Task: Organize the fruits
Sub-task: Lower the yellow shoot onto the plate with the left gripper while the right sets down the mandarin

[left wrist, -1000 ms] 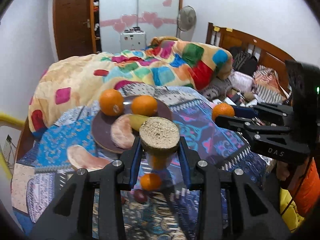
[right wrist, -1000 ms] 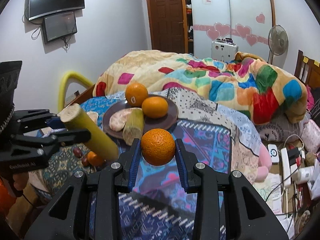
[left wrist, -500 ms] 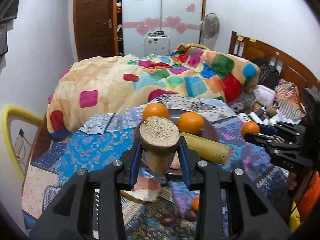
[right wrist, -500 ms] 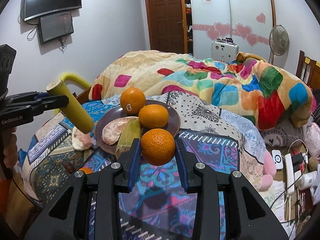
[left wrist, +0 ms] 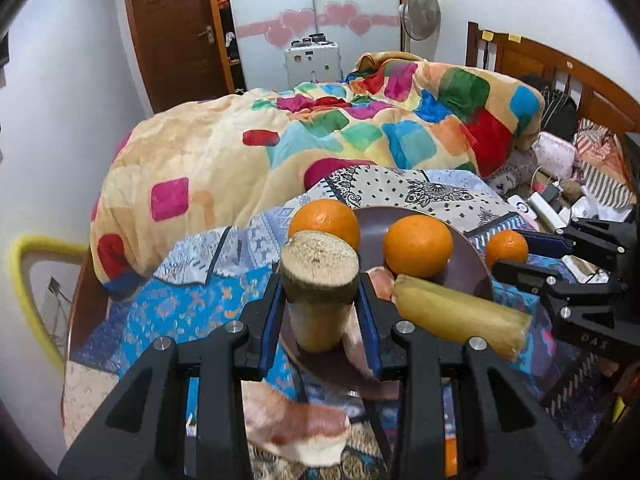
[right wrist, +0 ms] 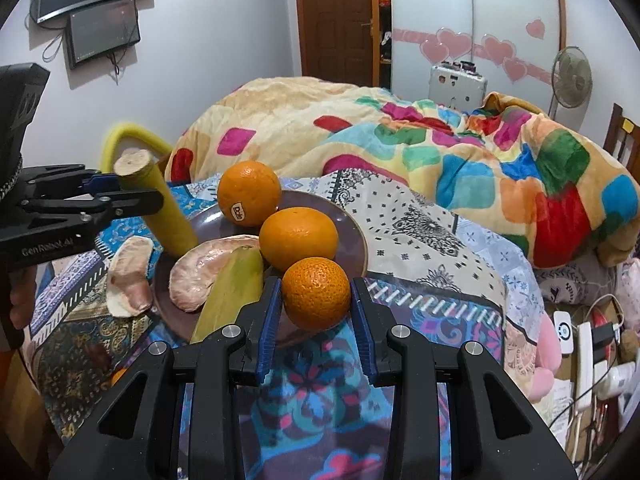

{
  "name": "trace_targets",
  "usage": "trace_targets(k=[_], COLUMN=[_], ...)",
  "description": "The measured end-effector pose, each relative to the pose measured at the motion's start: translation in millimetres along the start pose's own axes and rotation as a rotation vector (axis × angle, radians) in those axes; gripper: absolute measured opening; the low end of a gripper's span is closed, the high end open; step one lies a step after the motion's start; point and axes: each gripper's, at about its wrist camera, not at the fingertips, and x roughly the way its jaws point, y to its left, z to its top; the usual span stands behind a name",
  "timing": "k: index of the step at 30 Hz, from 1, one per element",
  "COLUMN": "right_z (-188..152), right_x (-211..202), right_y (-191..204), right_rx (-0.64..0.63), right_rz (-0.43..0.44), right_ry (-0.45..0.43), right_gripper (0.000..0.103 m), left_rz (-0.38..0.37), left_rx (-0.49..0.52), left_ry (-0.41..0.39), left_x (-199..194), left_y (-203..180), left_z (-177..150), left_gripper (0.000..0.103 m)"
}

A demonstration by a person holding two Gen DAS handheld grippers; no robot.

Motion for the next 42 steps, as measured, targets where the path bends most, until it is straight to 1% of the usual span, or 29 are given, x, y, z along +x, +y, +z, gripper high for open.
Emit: trace_targets(k=[4, 8, 11, 17, 21, 22, 24, 26, 29, 33, 35, 42], right_z=[4.7, 6.6, 7.2, 7.4, 9.0, 9.0, 9.7, 9.5, 9.4, 9.3, 9.2, 2.3], right_x=[11.3, 21.9, 26.7, 33.8, 33.8, 33.0, 30.9, 27.0, 19.5, 2.5, -7.8, -44.4], right_y=[0.6, -0.4, -2.8, -6.6, -4.9, -4.0, -3.5, -3.3, -2.1, 4.9, 9.5, 32.0], right_rx=[-0.016, -0.024, -0.004, 0.034, 0.025, 0.021, 0.012, 0.007, 0.003, -0.018, -0.027, -0.045], right_rz=[-0.002, 0.001, 0.031, 0.086, 0.075, 0.068, 0.046, 0.038, 0.032, 0.003, -0.006, 0.002], right_ry=[0.026, 0.055, 0.071, 0.099, 0.1, 0.1, 0.091, 0.078, 0.068, 0.032, 0.012, -0.046], right_gripper=[0.031, 0.032, 0.031, 0.032, 0.032, 0.033, 0.043, 0.049, 0.049, 0.049, 0.049, 0.049], left_rz=[0.031, 0.045, 0.053, 0.048, 0.038, 0.034, 0.003, -0.012, -0.008, -0.039, -0.041, -0.032], left_rx=[0.05, 0.071, 0.082, 0.099, 0.087, 0.083, 0.068, 0.06, 0.055, -0.001, -0.022, -0.081], left_ry=[0.004, 0.015, 0.024, 0.026, 0.026, 0.028, 0.039, 0.039, 0.028, 0.018, 0.004, -0.017], left_x=[12.2, 22.5, 28.4, 35.2, 36.3, 36.2, 35.2, 32.1, 23.7, 6.7, -4.4, -43.6], left_y=[-11.1, -15.5, -17.7, -23.9, -24.2, -23.9, -23.0, -23.0, -22.6, -12.7, -7.6, 11.5], left_z=[7.4, 13.7, 17.5, 21.4, 22.6, 22.7, 22.1, 20.3, 16.9, 11.3, 7.3, -16.1], left_gripper=[0.035, 0.035, 0.035, 0.036, 0.038, 0.039, 0.04, 0.04, 0.04, 0.04, 0.04, 0.041])
